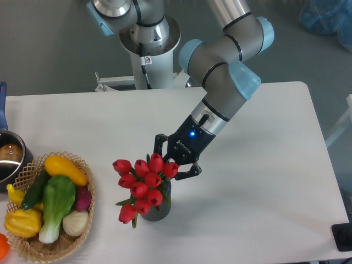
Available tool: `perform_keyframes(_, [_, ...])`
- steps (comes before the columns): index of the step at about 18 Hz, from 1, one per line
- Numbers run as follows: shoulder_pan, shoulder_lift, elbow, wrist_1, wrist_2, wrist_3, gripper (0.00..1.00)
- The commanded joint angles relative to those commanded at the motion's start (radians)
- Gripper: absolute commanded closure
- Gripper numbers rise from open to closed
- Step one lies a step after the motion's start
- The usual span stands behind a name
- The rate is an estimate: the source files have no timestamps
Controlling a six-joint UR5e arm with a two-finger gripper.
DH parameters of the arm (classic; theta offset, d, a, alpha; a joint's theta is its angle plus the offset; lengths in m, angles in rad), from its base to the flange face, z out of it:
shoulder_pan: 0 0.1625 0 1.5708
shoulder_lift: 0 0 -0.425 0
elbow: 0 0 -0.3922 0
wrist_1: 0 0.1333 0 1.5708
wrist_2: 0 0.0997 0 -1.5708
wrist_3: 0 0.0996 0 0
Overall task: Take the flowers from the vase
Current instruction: 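Lower the gripper around the tulip stems and close it, then lift the gripped tulips up out of the dark grey vase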
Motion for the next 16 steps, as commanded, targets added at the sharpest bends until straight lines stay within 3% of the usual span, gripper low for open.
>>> perform_keyframes(5, [0.002,0.008,0.000,-0.003,-0.037,-0.003,0.90])
perform_keyframes(16, [0.003,0.095,-0.020,-0.003,-0.140,-0.052,0.90])
